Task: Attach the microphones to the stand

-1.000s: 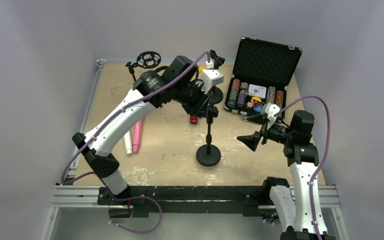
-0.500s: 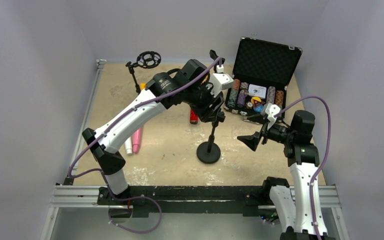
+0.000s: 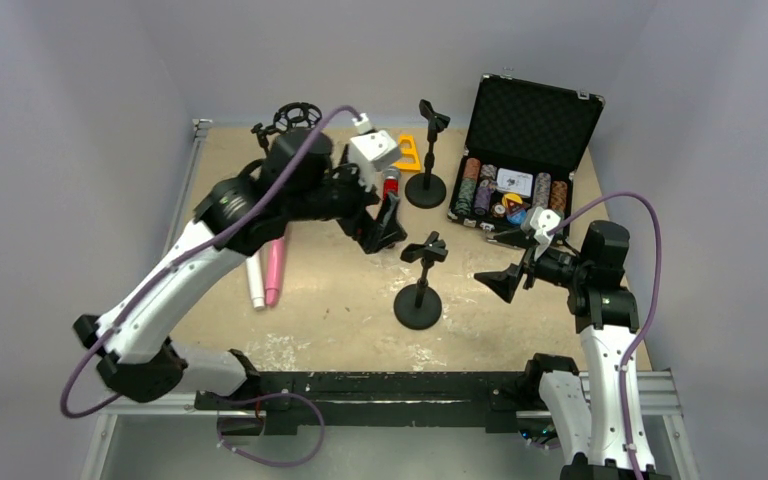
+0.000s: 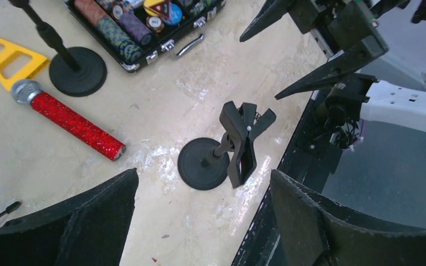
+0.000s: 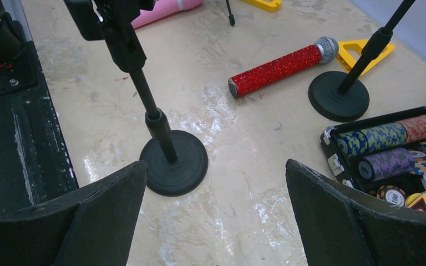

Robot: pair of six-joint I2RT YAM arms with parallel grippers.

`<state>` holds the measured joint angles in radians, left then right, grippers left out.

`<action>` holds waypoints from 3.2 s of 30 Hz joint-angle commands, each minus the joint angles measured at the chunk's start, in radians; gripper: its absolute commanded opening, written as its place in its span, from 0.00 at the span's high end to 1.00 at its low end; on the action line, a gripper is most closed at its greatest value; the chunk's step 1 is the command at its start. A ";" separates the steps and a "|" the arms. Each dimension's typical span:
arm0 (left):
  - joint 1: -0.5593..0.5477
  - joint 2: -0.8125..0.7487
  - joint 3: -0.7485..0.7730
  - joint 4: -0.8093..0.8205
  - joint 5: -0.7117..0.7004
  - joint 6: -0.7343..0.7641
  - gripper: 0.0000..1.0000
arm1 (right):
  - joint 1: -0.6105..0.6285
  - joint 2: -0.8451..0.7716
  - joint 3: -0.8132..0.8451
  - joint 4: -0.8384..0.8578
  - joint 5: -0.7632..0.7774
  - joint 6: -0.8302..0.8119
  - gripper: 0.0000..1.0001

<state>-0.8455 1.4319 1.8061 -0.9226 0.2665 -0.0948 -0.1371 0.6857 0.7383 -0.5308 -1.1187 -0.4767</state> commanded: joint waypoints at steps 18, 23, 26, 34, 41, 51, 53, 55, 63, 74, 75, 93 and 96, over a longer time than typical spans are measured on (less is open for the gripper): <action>0.230 -0.638 -0.961 0.448 -0.455 -0.302 0.01 | 0.004 -0.004 0.037 -0.011 -0.010 -0.024 0.01; 0.267 -0.566 -0.998 0.458 -0.473 -0.347 0.01 | 0.004 -0.002 0.036 -0.008 -0.005 -0.021 0.01; 0.281 -0.536 -1.032 0.487 -0.473 -0.378 0.01 | 0.004 -0.006 0.032 -0.004 -0.002 -0.020 0.01; 0.367 -0.569 -1.103 0.498 -0.548 -0.403 0.01 | 0.004 -0.002 0.030 0.002 -0.001 -0.017 0.02; 0.483 -0.577 -1.174 0.538 -0.588 -0.429 0.01 | 0.004 -0.006 0.029 0.005 -0.004 -0.011 0.02; 0.627 -0.477 -1.169 0.551 -0.570 -0.493 0.02 | 0.004 -0.013 0.030 0.005 -0.007 -0.008 0.02; 0.632 -0.451 -1.171 0.550 -0.582 -0.504 0.02 | 0.004 -0.013 0.031 0.005 -0.006 -0.009 0.02; 0.639 -0.423 -1.165 0.537 -0.604 -0.522 0.03 | 0.004 -0.012 0.032 0.003 -0.007 -0.010 0.02; 0.678 -0.263 -1.131 0.511 -0.617 -0.583 0.06 | 0.004 -0.025 0.036 -0.007 -0.009 -0.017 0.02; 0.677 -0.145 -1.074 0.558 -0.411 -0.462 0.37 | 0.004 -0.025 0.035 -0.011 -0.009 -0.028 0.02; 0.677 -0.133 -1.068 0.553 -0.405 -0.459 0.37 | 0.004 -0.025 0.035 -0.011 -0.009 -0.029 0.02; 0.627 0.064 -0.959 0.419 -0.384 -0.427 0.49 | 0.004 -0.024 0.039 -0.020 -0.012 -0.037 0.02; 0.612 0.067 -0.953 0.403 -0.382 -0.426 0.53 | 0.004 -0.025 0.039 -0.023 -0.012 -0.039 0.02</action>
<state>-0.2134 1.4948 0.8124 -0.4850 -0.1326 -0.5472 -0.1375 0.6666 0.7383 -0.5537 -1.1183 -0.4988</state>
